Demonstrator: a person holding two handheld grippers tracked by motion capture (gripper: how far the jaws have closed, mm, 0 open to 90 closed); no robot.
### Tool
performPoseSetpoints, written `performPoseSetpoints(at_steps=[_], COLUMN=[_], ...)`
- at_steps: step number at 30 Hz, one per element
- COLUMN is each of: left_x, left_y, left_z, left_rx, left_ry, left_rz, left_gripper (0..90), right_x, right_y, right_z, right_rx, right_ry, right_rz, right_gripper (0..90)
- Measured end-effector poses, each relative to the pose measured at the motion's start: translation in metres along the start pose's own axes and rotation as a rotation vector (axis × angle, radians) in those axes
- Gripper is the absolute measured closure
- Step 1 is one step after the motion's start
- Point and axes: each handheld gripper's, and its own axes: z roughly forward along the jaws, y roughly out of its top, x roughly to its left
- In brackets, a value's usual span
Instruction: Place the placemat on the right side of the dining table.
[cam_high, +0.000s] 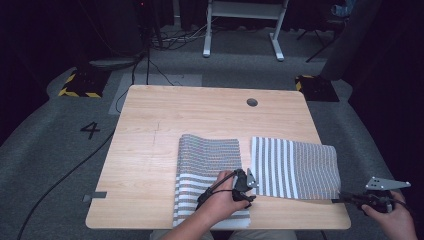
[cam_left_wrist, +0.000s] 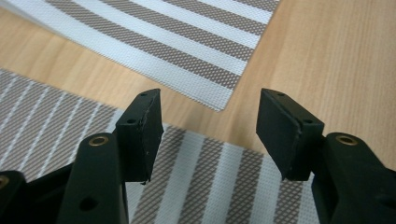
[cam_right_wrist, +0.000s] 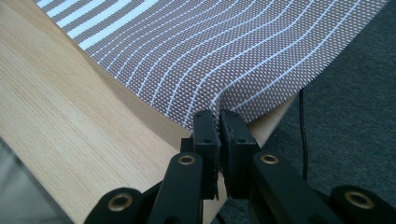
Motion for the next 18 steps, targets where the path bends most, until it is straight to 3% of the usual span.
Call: performPoseSetpoints(at_steps=[3,11,12,18], left_x=[-0.004,-0.010,-0.010,-0.009], left_y=[0.002,0.009,0.010,0.016], left_z=[0.005,0.017,0.018,0.022], left_rx=[0.006,0.017,0.021,0.039], left_ry=[-0.020,-0.020,-0.020,-0.009], left_rz=[0.026,0.060,0.066,0.076], left_gripper=[45.2,56.4,61.6,70.8], right_x=[0.000,-0.002,-0.002,-0.001], right_y=[-0.002,-0.005,-0.006,-0.008], right_z=[0.000,-0.002,-0.002,0.003], right_rx=[-0.006,-0.044,-0.049,-0.032], right_ry=[-0.011,-0.042,-0.045,-0.040], right_rz=[-0.002,-0.009,-0.010,-0.011], right_gripper=[84.5,80.9,81.1,85.8])
